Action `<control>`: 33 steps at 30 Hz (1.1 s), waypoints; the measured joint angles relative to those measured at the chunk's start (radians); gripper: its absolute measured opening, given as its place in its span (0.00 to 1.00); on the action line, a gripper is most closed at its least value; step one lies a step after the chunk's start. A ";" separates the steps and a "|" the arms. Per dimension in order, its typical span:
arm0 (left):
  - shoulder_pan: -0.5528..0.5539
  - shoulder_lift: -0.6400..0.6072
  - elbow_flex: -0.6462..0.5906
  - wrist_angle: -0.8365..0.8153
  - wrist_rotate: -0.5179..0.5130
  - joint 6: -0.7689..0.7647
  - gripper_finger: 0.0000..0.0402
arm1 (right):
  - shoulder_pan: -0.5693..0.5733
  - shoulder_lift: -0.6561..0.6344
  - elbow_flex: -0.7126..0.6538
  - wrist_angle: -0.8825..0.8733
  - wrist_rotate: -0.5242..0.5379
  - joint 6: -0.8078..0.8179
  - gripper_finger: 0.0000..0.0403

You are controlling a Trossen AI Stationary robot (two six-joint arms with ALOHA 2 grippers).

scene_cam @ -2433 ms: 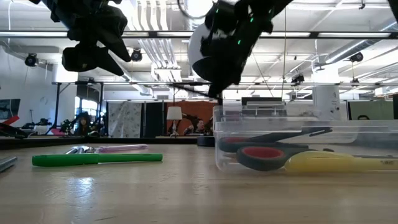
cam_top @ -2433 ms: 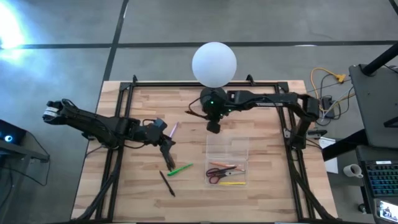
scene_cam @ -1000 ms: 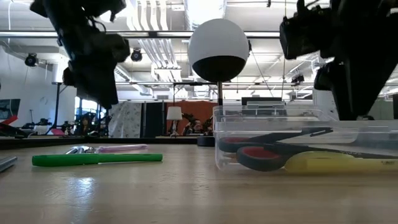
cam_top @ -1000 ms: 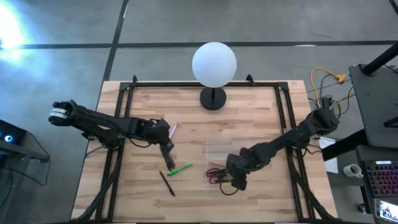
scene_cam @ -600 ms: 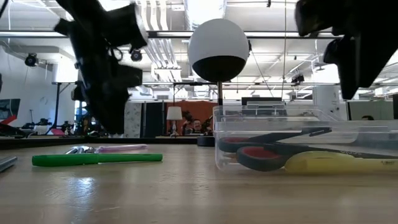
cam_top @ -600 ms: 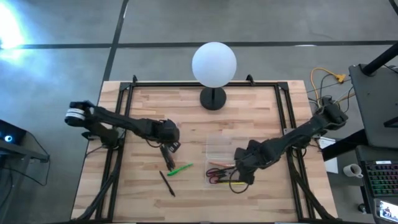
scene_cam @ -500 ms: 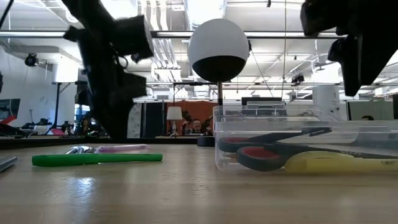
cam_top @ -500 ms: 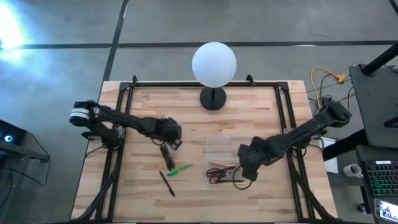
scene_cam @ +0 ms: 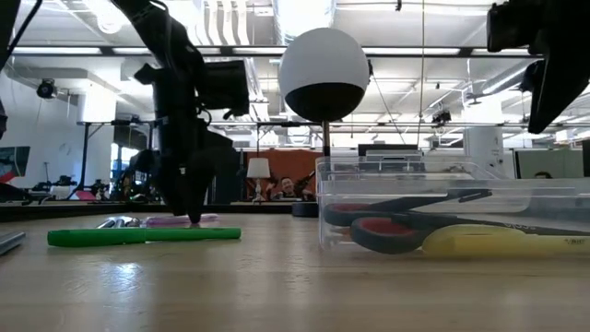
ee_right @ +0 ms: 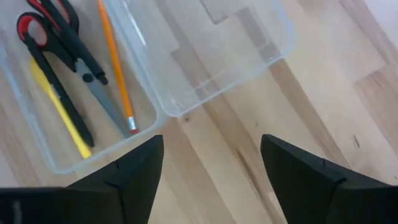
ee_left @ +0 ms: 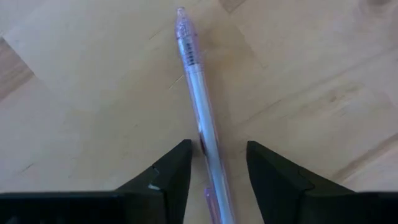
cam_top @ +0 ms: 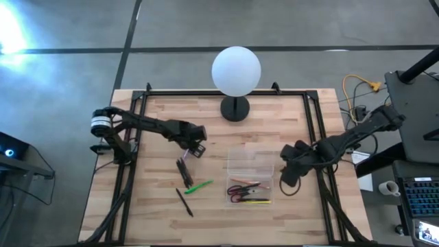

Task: Pick & place school supplies into a supply box
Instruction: Put the purple pen into the transparent supply box

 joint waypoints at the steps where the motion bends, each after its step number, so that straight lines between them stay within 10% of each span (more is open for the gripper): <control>1: 0.001 0.000 0.000 -0.002 0.003 -0.001 0.32 | 0.000 -0.009 -0.005 -0.001 0.008 0.000 0.64; 9: 0.002 0.001 0.032 -0.023 0.008 -0.012 0.04 | 0.000 -0.039 -0.014 -0.030 0.095 -0.071 0.61; 18: -0.018 -0.012 0.139 -0.065 0.036 -0.004 0.03 | 0.000 -0.097 -0.015 -0.076 0.160 -0.135 0.55; 33: -0.142 -0.008 0.720 -0.116 0.079 0.369 0.03 | 0.000 -0.286 -0.018 -0.184 0.366 -0.104 0.48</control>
